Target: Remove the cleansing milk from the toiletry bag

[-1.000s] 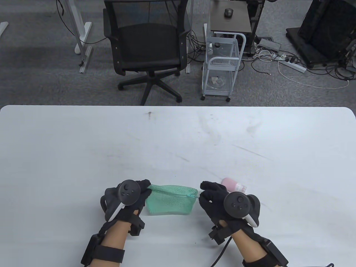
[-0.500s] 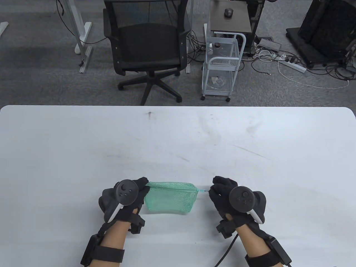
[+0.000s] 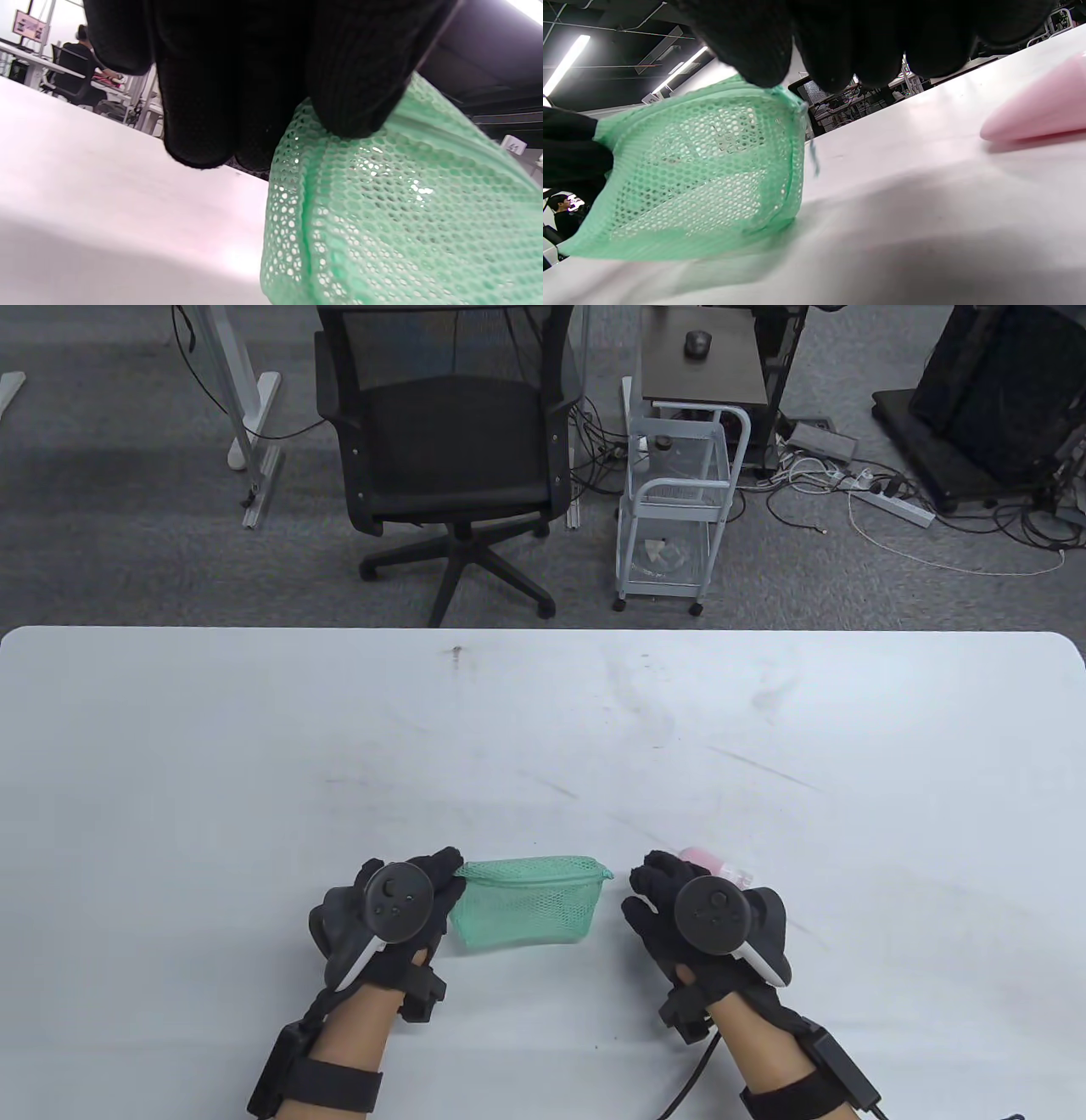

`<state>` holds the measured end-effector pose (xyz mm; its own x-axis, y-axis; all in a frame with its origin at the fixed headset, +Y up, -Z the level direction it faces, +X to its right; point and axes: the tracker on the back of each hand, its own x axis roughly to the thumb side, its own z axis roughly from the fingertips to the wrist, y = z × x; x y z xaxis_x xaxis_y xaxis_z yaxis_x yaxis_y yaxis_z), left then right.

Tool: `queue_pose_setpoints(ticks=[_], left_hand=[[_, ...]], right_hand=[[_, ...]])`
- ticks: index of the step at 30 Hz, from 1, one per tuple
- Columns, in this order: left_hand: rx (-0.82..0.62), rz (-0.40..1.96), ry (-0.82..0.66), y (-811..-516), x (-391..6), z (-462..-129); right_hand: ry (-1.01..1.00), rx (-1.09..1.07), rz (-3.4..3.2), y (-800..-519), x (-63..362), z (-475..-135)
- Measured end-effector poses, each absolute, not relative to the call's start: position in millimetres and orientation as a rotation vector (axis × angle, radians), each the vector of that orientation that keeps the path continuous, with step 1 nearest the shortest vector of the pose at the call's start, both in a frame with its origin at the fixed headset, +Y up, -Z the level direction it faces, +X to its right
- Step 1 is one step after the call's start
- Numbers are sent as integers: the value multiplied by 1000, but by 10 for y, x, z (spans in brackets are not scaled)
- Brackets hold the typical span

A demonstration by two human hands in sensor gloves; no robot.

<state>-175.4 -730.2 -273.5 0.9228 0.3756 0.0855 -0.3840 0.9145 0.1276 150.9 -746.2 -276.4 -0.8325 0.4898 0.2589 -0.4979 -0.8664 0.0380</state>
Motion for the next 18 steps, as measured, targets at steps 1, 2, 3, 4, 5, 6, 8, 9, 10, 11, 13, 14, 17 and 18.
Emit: queue_pose_setpoints(ticks=[1,2,3,4,5,6,8,9,10,11,13,14,17,18], left_hand=[[145,392,-64,-7294,-1739,-2725],[155,390,-78,-7280,-1714,-2708],[165,394,-94,-7264,-1684,-2690],[167,395,-101,-7253,-1665,-2677],[168,400,-113,-7242,-1638,-2658],[174,404,-128,-7230,-1609,-2637],[175,415,-152,-7209,-1559,-2604],[176,424,-163,-7201,-1536,-2588],[176,434,-175,-7194,-1512,-2572],[175,437,-185,-7188,-1489,-2558],[180,437,-199,-7177,-1452,-2535],[180,440,-204,-7175,-1440,-2527],[181,440,-214,-7169,-1406,-2507],[179,441,-216,-7169,-1402,-2503]], right_hand=[[-42,354,2597,-7463,1506,-2764],[-42,353,2599,-7463,1503,-2764],[-47,348,2598,-7463,1507,-2765],[-48,343,2598,-7463,1511,-2766],[-47,332,2594,-7465,1521,-2769],[-56,318,2588,-7463,1531,-2770],[-72,296,2567,-7457,1557,-2776],[-79,292,2551,-7454,1570,-2780],[-82,292,2530,-7451,1582,-2785],[-78,305,2500,-7452,1596,-2792],[-47,337,2460,-7463,1608,-2809],[-27,347,2451,-7469,1608,-2815],[-4,364,2464,-7479,1599,-2824],[-11,368,2477,-7473,1598,-2827]])
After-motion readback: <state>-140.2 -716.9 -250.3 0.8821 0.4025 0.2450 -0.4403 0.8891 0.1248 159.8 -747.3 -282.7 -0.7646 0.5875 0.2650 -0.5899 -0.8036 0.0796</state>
